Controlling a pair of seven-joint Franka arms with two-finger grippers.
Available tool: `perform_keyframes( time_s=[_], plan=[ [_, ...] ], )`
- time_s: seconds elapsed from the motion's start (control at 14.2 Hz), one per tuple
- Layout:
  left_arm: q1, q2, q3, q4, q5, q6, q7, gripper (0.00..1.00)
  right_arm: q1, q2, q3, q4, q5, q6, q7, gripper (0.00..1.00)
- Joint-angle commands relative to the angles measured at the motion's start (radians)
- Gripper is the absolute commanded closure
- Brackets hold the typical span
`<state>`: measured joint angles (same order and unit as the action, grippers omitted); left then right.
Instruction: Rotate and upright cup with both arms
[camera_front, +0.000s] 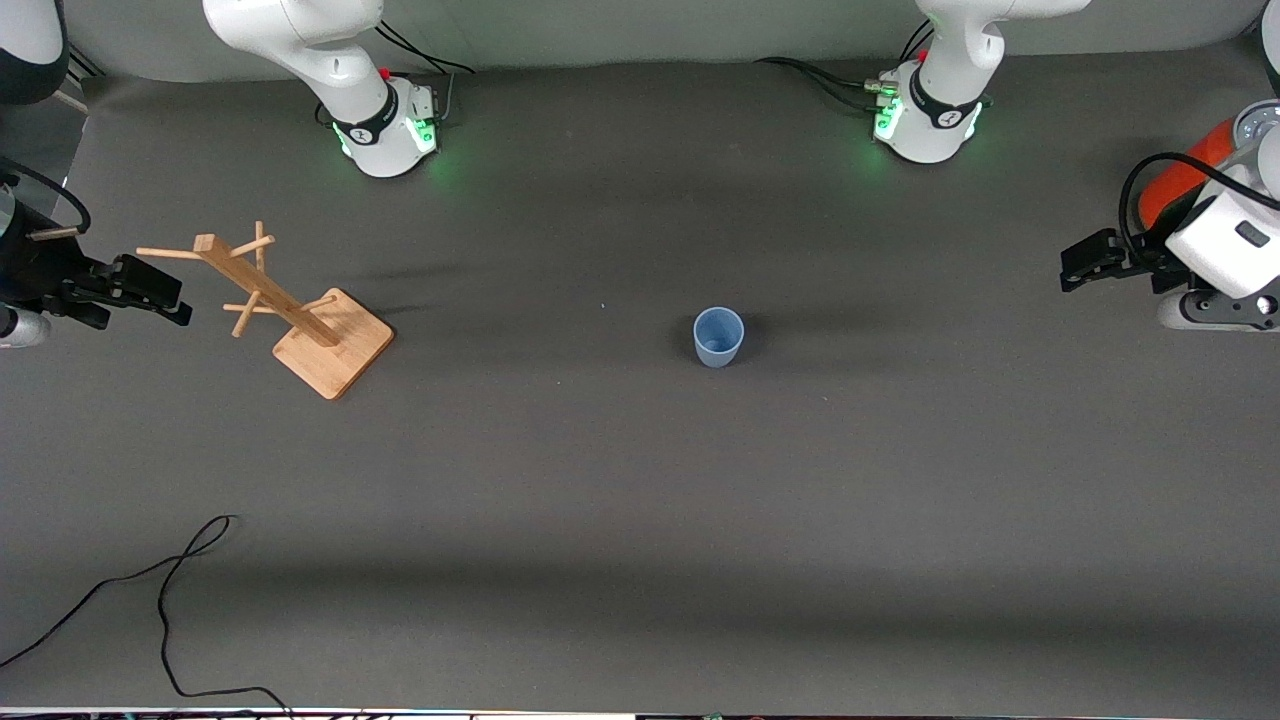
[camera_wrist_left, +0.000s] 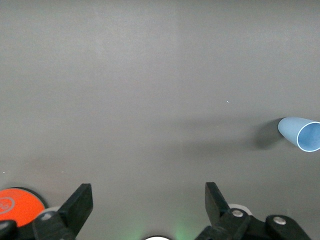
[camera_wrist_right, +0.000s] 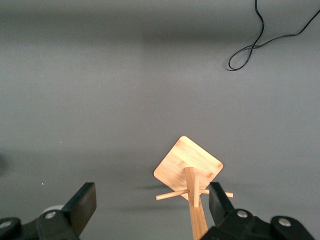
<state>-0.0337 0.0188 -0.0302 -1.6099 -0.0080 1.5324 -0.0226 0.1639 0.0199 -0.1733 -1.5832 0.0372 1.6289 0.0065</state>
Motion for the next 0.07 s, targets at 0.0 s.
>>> perform_keyframes(
  time_s=[0.0],
  plan=[
    [-0.018, 0.010, 0.009, 0.030, 0.016, -0.014, 0.012, 0.00, 0.000, 0.002, -0.002, 0.008, 0.003, -0.009, 0.015, 0.00]
  ],
)
